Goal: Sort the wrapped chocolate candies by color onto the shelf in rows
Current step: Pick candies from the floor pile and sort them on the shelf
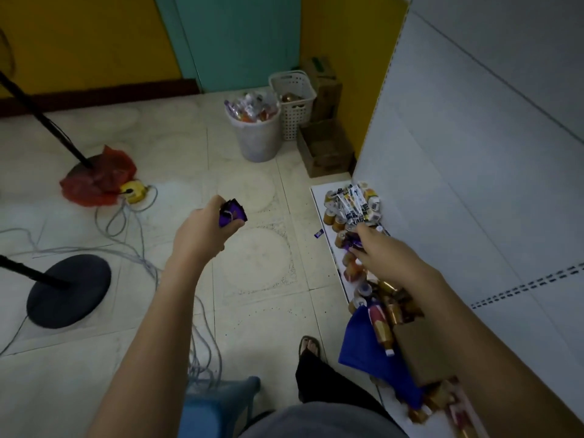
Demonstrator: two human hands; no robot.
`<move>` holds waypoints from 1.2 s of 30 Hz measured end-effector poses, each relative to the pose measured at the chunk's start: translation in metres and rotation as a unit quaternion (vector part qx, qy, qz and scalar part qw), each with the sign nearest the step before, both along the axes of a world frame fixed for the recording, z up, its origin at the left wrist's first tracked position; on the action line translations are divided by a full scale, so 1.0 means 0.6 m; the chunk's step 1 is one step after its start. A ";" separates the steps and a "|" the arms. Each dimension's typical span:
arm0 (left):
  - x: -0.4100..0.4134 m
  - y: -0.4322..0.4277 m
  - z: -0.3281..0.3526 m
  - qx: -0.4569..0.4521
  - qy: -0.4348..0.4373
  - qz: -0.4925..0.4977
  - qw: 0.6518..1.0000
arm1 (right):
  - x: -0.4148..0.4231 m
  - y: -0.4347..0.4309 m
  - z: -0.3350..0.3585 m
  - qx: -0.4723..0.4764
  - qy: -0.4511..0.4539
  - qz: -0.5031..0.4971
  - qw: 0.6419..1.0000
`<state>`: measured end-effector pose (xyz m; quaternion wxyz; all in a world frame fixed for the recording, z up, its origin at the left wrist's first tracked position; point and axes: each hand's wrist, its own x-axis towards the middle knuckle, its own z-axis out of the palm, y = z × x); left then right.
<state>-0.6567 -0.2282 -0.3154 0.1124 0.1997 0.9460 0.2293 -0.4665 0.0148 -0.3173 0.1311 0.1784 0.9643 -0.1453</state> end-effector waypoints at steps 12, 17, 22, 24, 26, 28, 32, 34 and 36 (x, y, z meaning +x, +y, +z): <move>-0.353 0.255 0.248 0.185 0.178 -0.019 0.966 | -0.362 0.199 0.269 0.070 0.244 0.010 0.967; -0.484 0.393 0.386 0.265 0.245 -0.143 0.922 | -0.461 0.247 0.415 0.127 0.375 -0.017 0.918; -0.578 0.549 0.504 0.321 0.241 -0.293 0.868 | -0.506 0.307 0.538 0.206 0.407 -0.122 0.882; -0.593 0.599 0.535 0.325 0.243 -0.333 0.851 | -0.509 0.327 0.570 0.226 0.382 -0.158 0.882; -0.610 0.665 0.561 0.337 0.222 -0.393 0.826 | -0.512 0.358 0.591 0.255 0.348 -0.210 0.877; -0.614 0.731 0.579 0.327 0.204 -0.457 0.802 | -0.507 0.391 0.601 0.271 0.314 -0.260 0.872; -0.575 0.841 0.603 0.292 0.139 -0.590 0.740 | -0.466 0.447 0.612 0.260 0.218 -0.360 0.869; -0.547 0.891 0.608 0.250 0.105 -0.655 0.705 | -0.436 0.472 0.616 0.245 0.163 -0.398 0.869; -0.517 0.943 0.609 0.211 0.078 -0.702 0.675 | -0.408 0.498 0.616 0.236 0.121 -0.422 0.867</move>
